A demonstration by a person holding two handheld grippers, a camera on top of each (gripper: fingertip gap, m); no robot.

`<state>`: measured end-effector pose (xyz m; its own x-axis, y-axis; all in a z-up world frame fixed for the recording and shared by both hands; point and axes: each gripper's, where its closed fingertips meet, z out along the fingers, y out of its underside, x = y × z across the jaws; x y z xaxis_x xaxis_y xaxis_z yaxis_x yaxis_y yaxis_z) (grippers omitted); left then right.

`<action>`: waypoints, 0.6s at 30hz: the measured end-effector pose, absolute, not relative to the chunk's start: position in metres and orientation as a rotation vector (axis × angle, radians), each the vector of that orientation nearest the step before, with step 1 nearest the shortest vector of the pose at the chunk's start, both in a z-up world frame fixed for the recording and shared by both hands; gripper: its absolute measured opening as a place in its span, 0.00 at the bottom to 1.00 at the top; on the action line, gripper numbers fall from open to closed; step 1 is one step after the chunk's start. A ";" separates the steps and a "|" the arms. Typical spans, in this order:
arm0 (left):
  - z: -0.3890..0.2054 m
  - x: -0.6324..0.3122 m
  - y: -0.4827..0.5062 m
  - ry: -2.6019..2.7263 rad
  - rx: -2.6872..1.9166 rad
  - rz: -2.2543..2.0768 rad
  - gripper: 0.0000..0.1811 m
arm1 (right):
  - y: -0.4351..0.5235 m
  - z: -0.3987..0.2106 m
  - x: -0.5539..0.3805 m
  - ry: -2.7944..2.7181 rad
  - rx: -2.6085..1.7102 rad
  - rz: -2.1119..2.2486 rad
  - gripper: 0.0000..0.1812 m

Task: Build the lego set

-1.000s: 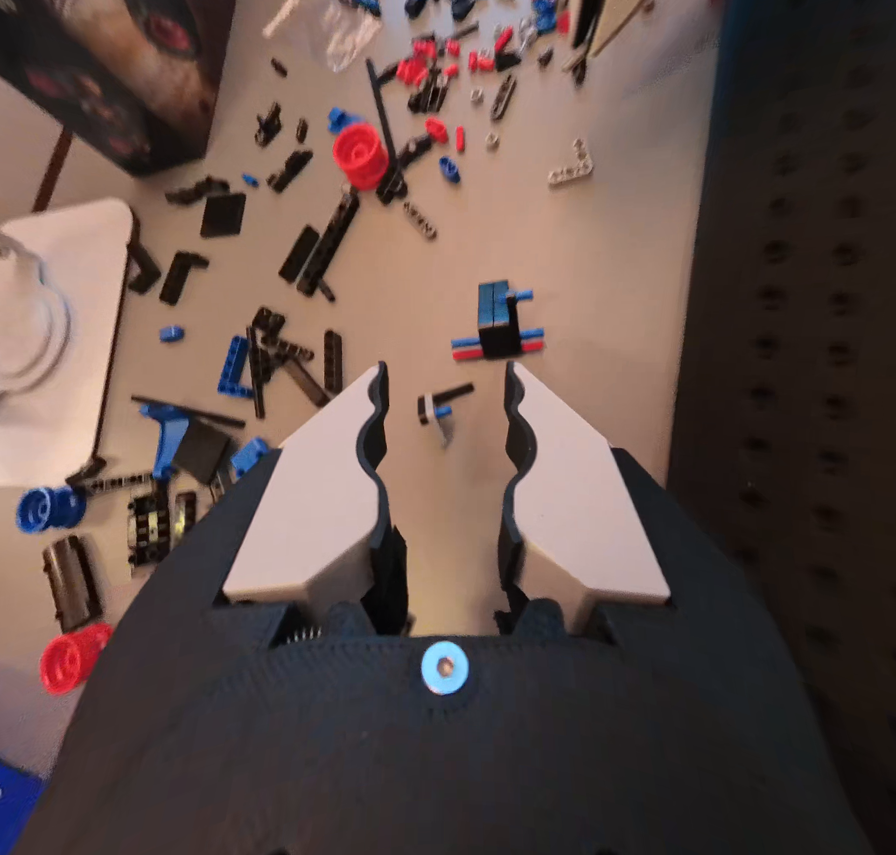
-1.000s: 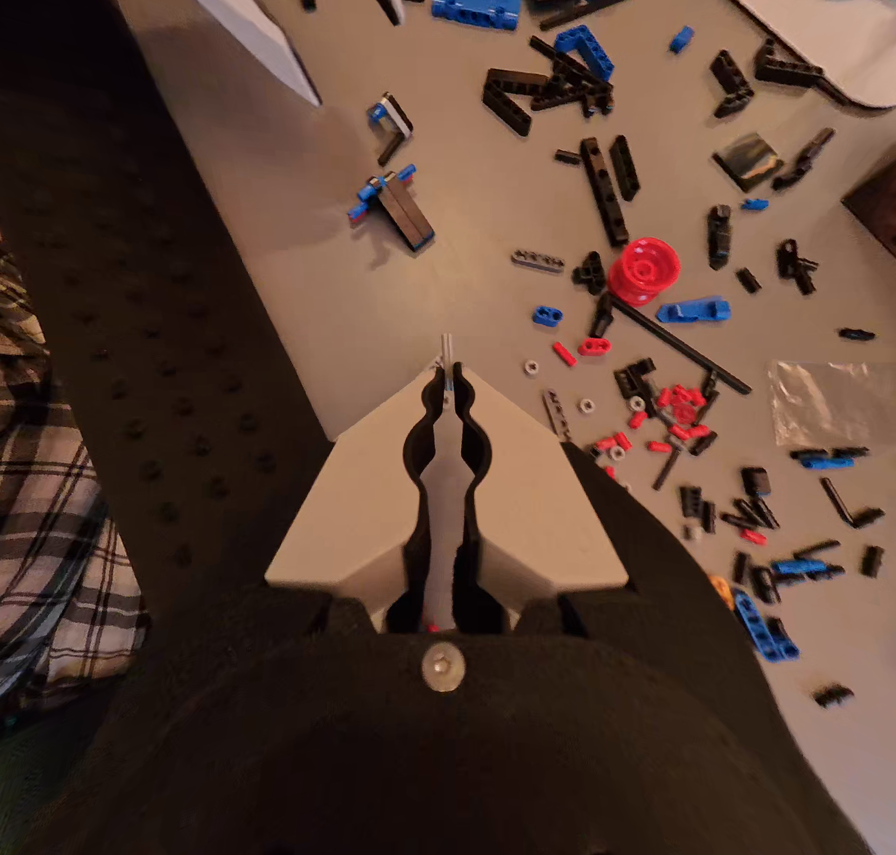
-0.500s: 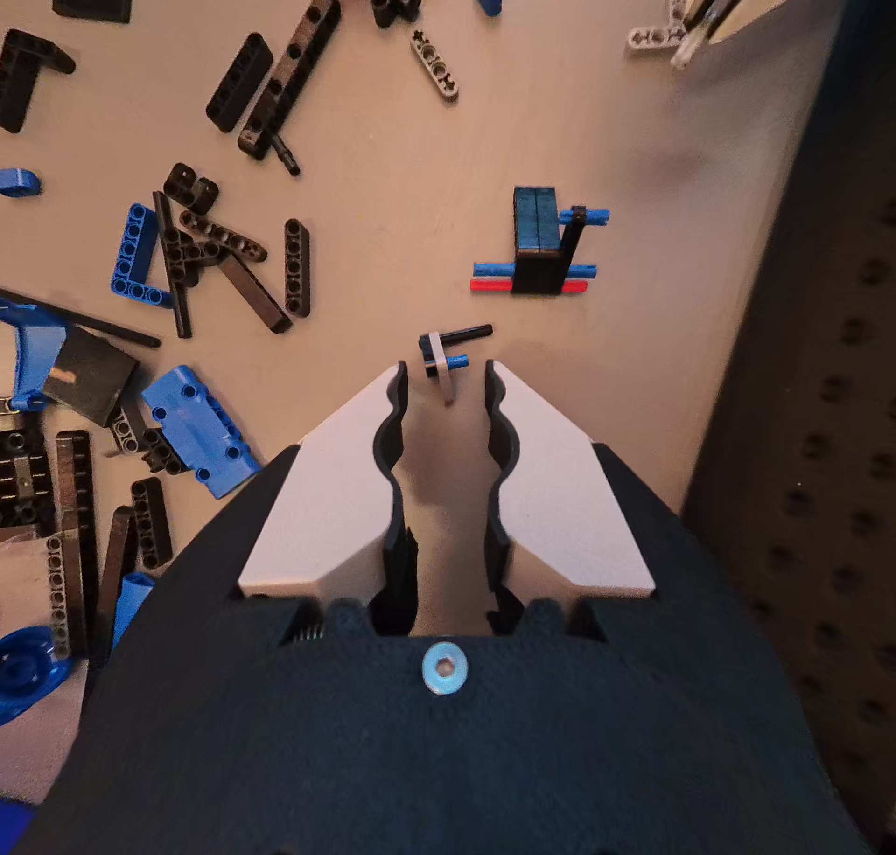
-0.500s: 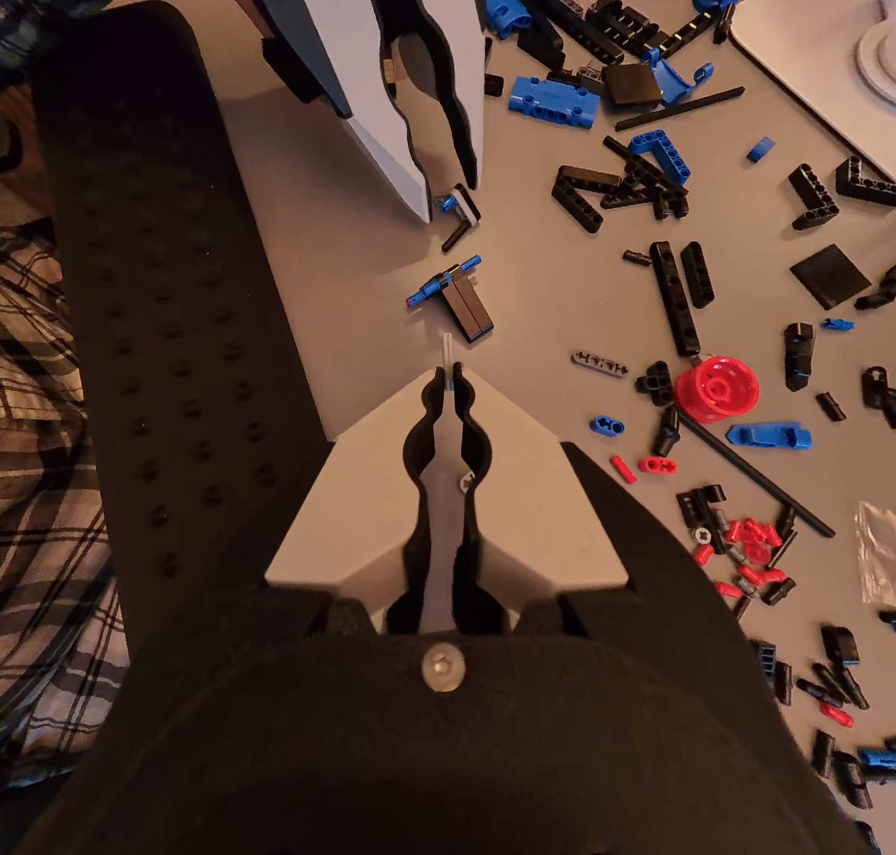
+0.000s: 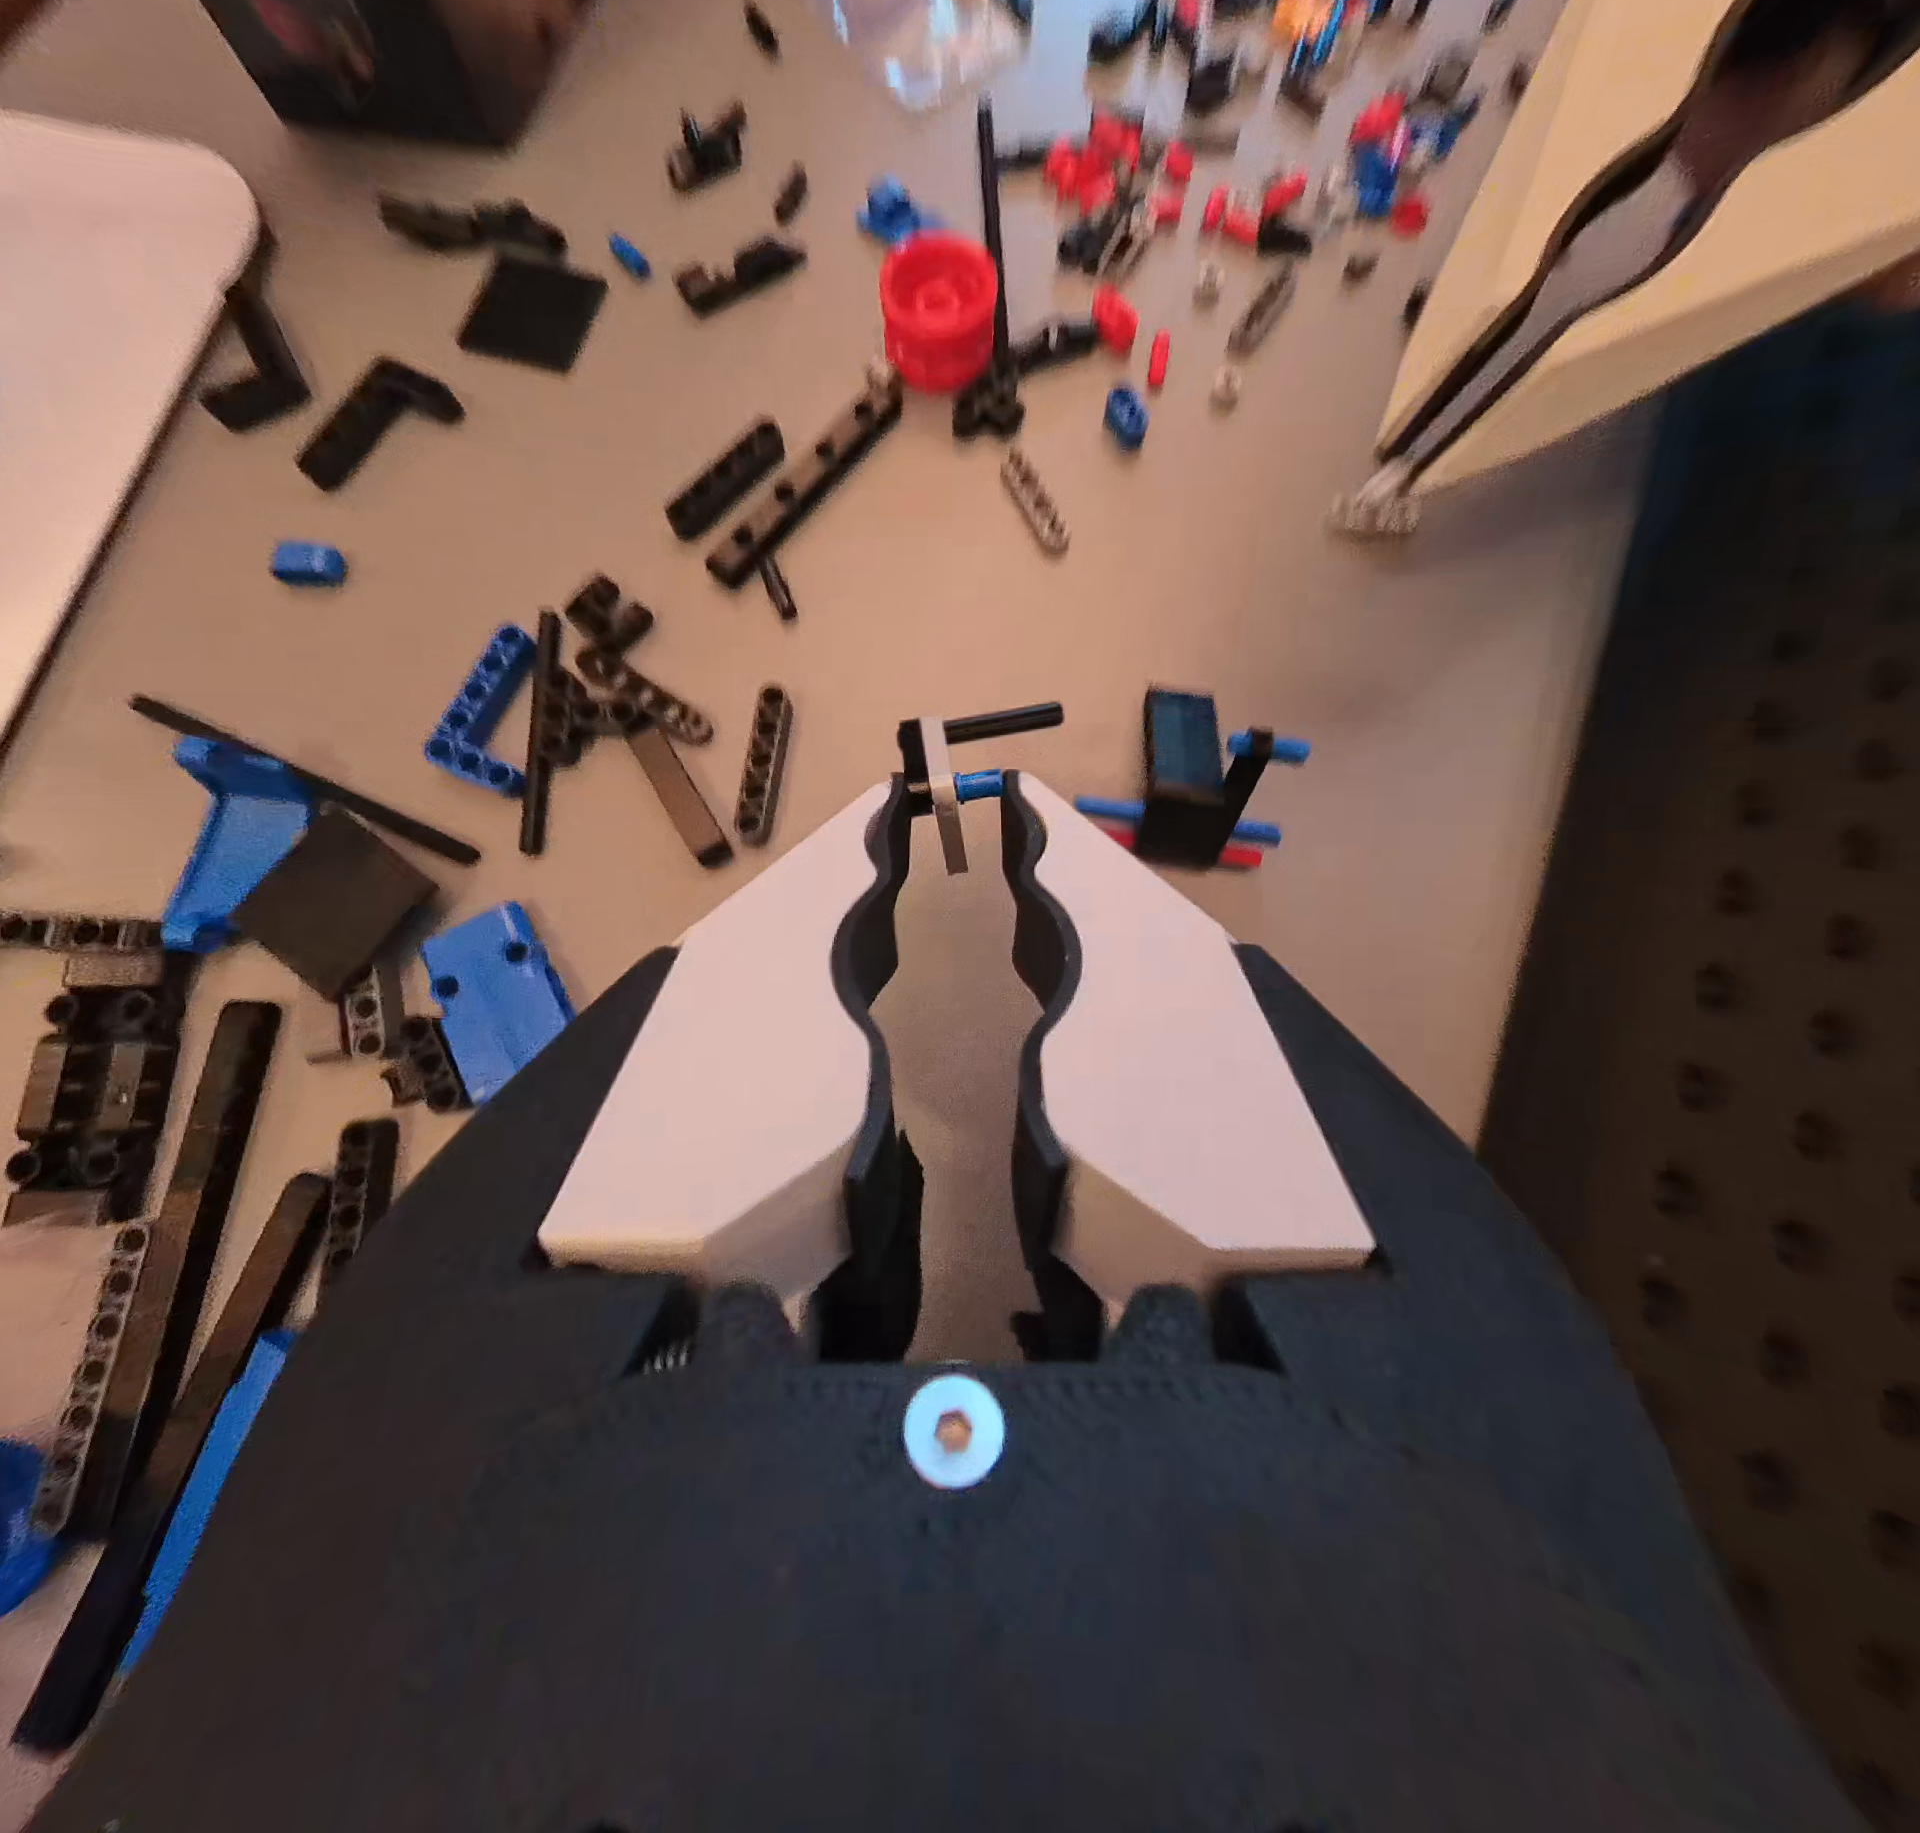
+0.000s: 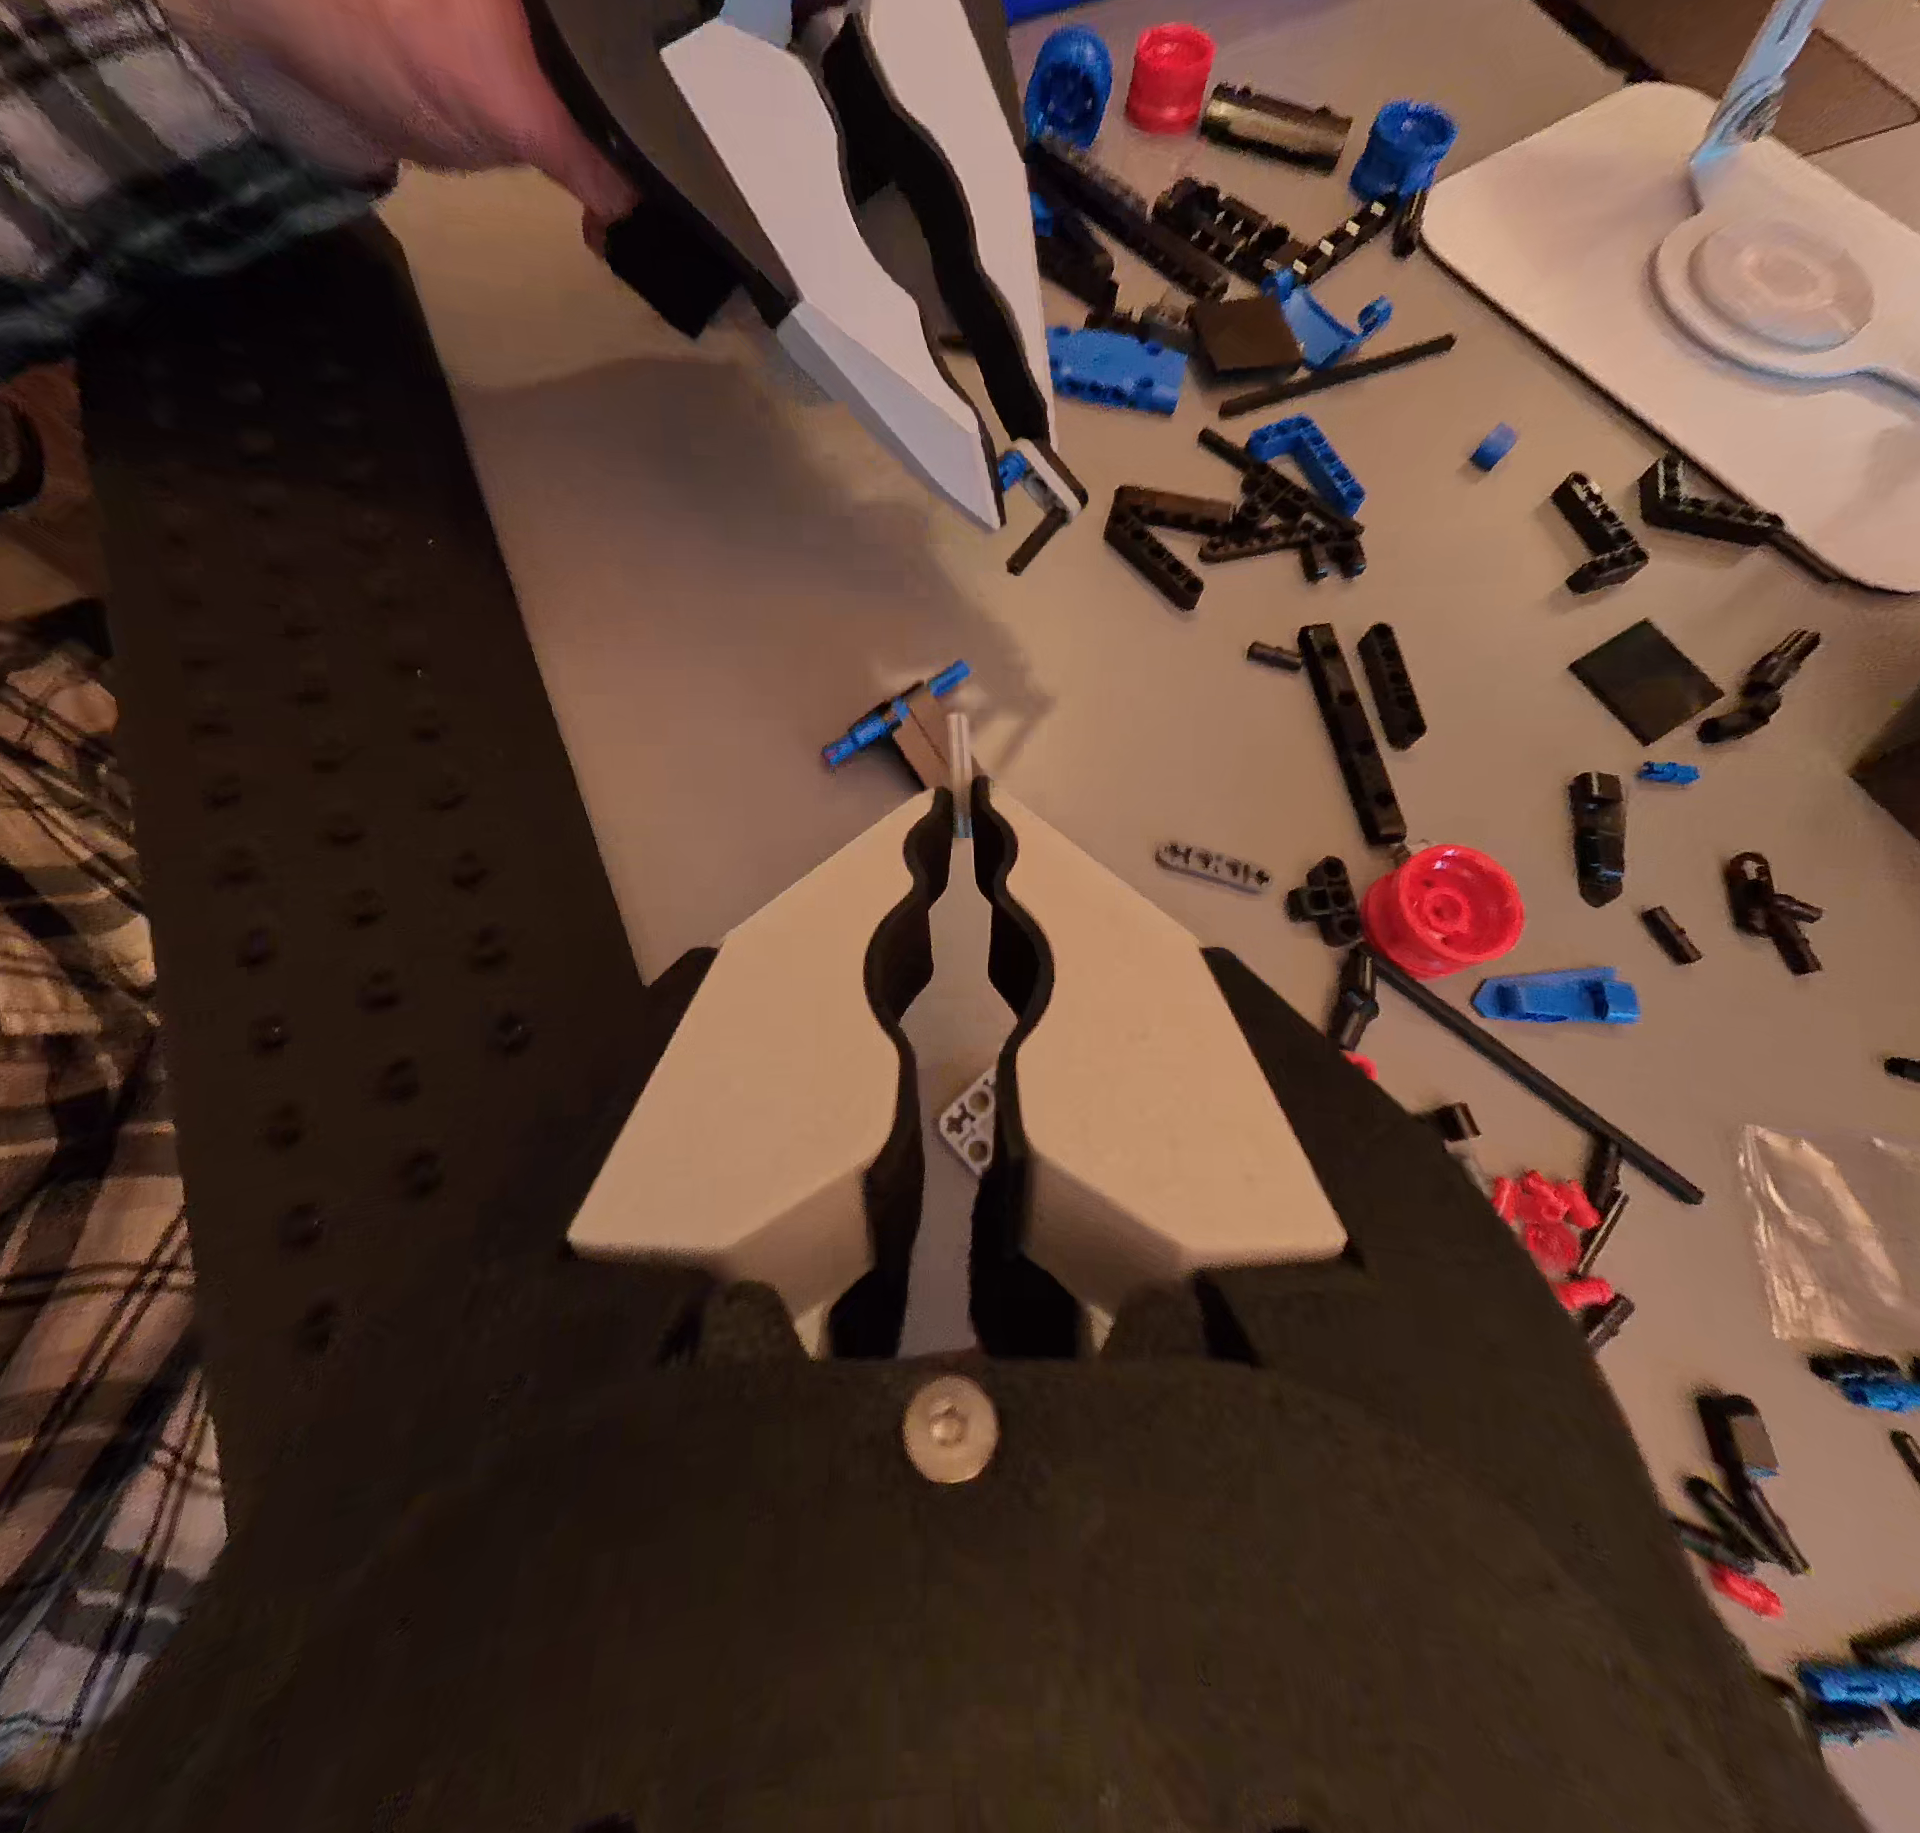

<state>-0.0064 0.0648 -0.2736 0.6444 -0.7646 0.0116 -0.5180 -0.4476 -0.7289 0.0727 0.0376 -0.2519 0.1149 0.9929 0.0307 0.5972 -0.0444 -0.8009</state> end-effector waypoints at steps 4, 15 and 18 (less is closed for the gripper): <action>-0.238 0.007 0.075 0.839 -2.000 -0.589 0.09 | 0.044 -0.236 0.061 -1.498 -1.700 0.795 0.01; -0.205 0.026 0.085 0.603 -1.823 -0.886 0.08 | 0.062 -0.218 0.045 -1.452 -1.635 0.735 0.01; -0.199 0.026 0.089 0.575 -1.781 -0.899 0.08 | 0.066 -0.217 0.043 -1.424 -1.644 0.762 0.01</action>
